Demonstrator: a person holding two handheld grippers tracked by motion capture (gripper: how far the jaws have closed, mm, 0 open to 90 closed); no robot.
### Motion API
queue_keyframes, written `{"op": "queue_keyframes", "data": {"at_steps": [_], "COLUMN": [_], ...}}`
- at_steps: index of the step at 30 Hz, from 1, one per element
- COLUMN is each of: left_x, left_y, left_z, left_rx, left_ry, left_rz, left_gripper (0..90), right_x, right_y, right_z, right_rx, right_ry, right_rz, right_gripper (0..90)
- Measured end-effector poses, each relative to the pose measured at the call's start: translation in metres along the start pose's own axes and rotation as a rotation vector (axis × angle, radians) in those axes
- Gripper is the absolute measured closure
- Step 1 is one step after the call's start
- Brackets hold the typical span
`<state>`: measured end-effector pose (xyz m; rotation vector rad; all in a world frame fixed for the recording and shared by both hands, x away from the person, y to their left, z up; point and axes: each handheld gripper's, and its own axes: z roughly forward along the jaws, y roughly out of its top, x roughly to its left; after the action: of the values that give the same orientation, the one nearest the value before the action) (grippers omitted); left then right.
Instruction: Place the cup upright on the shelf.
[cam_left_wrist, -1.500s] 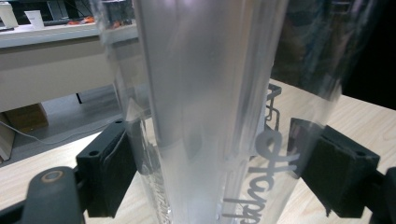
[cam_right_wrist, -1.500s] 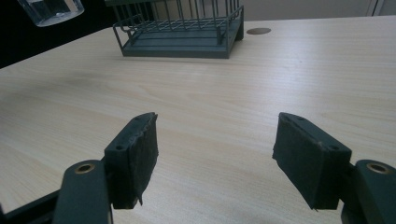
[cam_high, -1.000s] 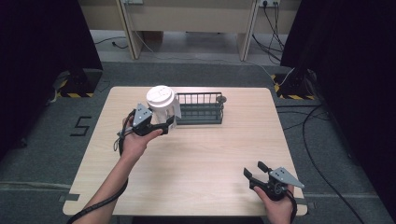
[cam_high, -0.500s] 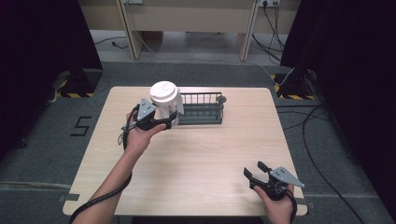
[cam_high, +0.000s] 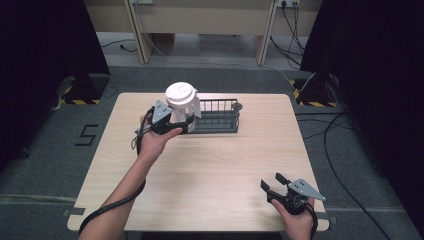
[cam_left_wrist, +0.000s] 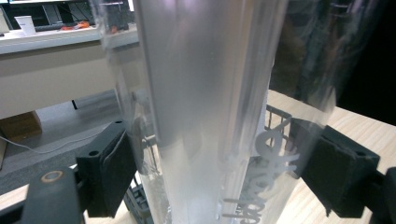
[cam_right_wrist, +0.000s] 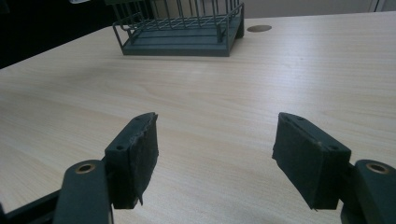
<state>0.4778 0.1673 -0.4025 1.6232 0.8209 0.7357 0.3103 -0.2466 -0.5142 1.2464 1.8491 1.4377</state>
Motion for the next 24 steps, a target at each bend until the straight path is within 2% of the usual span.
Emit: {"op": "queue_keyframes", "data": {"at_steps": [9, 24], "left_x": [-0.001, -0.006], "left_y": [0.008, 0.016], "left_z": [0.012, 0.034], "left_rx": [-0.005, -0.001], "left_ry": [-0.002, -0.009], "left_rz": [0.003, -0.005], "left_gripper": [17.4, 17.4], "right_x": [0.0, 0.0], "right_y": [0.0, 0.0], "right_z": [0.001, 0.0], "right_rx": [-0.002, 0.002], "right_ry": [-0.004, 0.003], "right_rz": [-0.012, 0.003], "right_gripper": [31.1, 31.1]}}
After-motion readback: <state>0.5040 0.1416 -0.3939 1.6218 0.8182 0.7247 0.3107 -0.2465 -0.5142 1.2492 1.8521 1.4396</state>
